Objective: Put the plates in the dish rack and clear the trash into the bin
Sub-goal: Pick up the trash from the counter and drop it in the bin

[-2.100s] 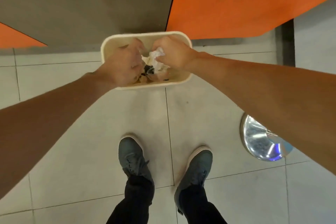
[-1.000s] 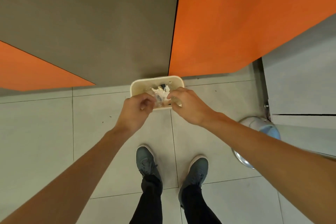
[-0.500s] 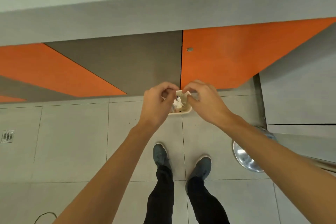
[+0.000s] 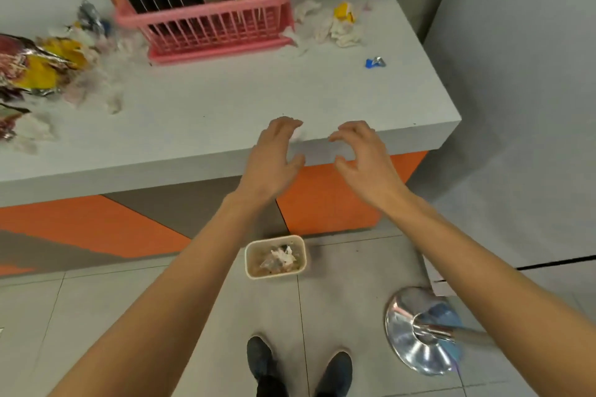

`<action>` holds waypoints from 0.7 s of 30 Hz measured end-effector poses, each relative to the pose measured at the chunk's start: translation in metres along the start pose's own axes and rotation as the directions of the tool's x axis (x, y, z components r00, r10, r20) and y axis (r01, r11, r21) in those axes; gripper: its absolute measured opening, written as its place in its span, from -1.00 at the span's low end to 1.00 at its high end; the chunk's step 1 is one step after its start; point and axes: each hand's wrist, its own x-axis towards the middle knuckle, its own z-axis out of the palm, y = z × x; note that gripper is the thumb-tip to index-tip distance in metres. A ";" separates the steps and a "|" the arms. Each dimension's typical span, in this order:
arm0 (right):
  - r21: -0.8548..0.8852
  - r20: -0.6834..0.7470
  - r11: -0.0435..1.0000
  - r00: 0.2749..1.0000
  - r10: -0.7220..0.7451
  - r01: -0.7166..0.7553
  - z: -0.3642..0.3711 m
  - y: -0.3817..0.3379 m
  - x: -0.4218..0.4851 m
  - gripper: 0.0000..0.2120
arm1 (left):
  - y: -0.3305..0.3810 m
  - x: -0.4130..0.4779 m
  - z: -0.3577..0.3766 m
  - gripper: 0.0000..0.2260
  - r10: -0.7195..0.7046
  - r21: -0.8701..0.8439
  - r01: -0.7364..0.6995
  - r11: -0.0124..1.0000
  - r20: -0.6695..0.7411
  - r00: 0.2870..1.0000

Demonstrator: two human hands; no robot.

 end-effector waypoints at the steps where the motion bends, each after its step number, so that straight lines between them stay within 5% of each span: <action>1: -0.036 0.009 0.999 1.000 0.009 -0.008 -0.009 0.006 0.006 -0.64 | 0.001 0.011 0.002 -0.49 -0.021 0.064 0.017 0.998 0.058 0.998; 7: -0.309 0.177 0.942 0.966 0.190 -0.129 -0.047 0.040 0.042 -0.51 | 0.005 0.047 0.029 -0.40 -0.227 0.394 0.093 0.914 0.306 0.925; 11: -0.510 0.317 0.859 0.920 0.231 -0.040 -0.047 0.045 0.049 -0.53 | 0.027 0.057 0.031 -0.38 -0.307 0.564 0.098 0.820 0.288 0.907; 16: -0.569 0.314 0.823 0.925 0.213 0.004 -0.052 0.034 0.058 -0.70 | 0.040 0.064 0.015 -0.48 -0.301 0.578 0.065 0.814 0.323 0.897; 21: -0.577 0.320 0.817 0.919 0.229 -0.003 -0.050 0.033 0.058 -0.65 | 0.038 0.076 0.007 -0.60 -0.294 0.548 0.072 0.834 0.329 0.897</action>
